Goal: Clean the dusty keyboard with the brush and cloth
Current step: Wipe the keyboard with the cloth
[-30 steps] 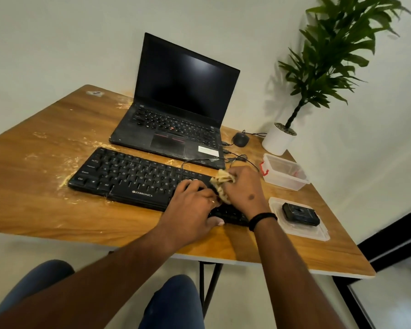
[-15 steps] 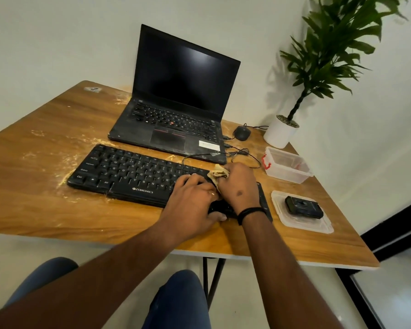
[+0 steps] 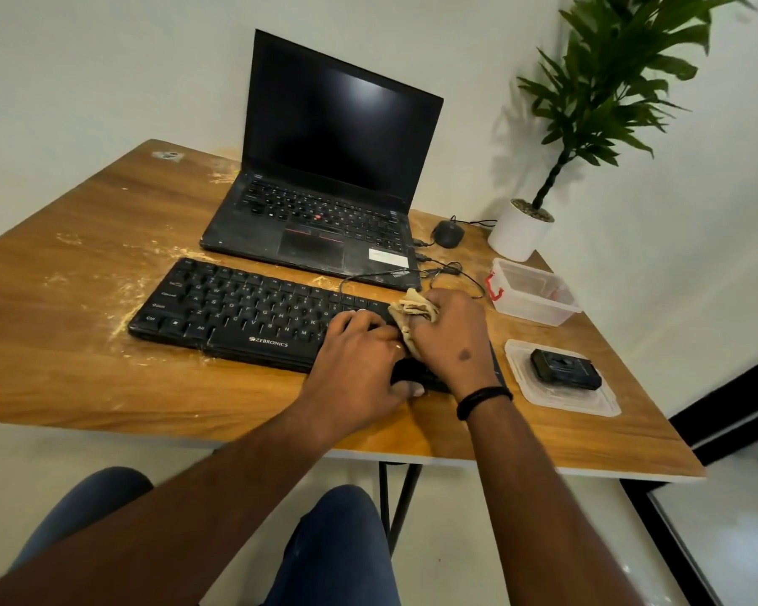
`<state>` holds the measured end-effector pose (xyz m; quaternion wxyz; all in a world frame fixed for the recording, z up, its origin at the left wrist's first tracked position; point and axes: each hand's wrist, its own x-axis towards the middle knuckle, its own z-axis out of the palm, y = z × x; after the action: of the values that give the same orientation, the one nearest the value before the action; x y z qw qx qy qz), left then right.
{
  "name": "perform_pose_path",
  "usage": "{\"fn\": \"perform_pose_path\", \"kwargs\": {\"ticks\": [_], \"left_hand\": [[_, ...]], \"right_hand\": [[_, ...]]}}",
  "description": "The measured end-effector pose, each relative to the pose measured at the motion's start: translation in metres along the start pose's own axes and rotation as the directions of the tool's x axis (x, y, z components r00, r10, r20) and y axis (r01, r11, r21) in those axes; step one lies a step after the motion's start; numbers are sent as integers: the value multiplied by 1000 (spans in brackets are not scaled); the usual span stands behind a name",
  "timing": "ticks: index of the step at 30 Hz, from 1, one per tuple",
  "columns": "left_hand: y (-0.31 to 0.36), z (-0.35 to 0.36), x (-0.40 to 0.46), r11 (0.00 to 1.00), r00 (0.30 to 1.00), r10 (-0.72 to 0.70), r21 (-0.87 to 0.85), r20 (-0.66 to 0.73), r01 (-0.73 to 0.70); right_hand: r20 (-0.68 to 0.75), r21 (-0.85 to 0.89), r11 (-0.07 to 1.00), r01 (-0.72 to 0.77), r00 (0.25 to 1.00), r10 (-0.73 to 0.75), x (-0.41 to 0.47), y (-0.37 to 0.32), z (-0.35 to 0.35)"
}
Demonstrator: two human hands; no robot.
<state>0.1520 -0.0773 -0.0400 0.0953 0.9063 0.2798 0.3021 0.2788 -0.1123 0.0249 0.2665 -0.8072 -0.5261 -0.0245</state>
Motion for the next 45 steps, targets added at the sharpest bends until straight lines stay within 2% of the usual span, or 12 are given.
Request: {"fn": "perform_pose_path", "kwargs": {"ticks": [2, 5, 8, 12, 19, 23, 28, 32, 36, 40, 43, 45], "left_hand": [[-1, 1, 0, 1000, 1000, -7, 3, -21, 7], [-4, 3, 2, 1000, 1000, -15, -5, -25, 15], [-2, 4, 1, 1000, 1000, 13, 7, -16, -12], [-2, 4, 3, 1000, 1000, 9, 21, -21, -9], [-3, 6, 2, 1000, 1000, -8, 18, -18, 9], [-2, 7, 4, 999, 1000, -9, 36, 0, 9], [-4, 6, 2, 998, 1000, -5, 64, -16, 6], [-2, 4, 1, 998, 1000, 2, 68, -13, -1], [-1, 0, 3, 998, 1000, 3, 60, 16, -4], [0, -1, 2, 997, 1000, 8, 75, -6, -7], [0, 0, 1, 997, 1000, 19, 78, -3, -18], [0, 1, 1, 997, 1000, 16, 76, -3, -15]], "right_hand": [[-5, 94, 993, 66, 998, -66, -8, -6, -2], [25, -97, 993, 74, 997, -72, -7, -2, 9], [50, -148, 988, -31, 998, 39, -3, 11, 6], [-78, -153, 988, -14, 997, 2, -11, 14, -4], [182, -72, 997, 2, 983, 11, -52, 22, -19], [-35, -42, 991, -126, 992, 124, -38, 33, -21], [23, -165, 982, -90, 995, 95, -53, 15, -2], [82, -47, 992, -115, 990, 118, -60, 23, -19], [-90, -13, 984, -179, 980, 177, -50, 29, -22], [53, -147, 983, -106, 992, 114, -63, 8, -7], [207, -45, 995, -93, 973, 100, -63, 5, -22], [186, 44, 989, -143, 974, 133, -53, 7, -28]]}}
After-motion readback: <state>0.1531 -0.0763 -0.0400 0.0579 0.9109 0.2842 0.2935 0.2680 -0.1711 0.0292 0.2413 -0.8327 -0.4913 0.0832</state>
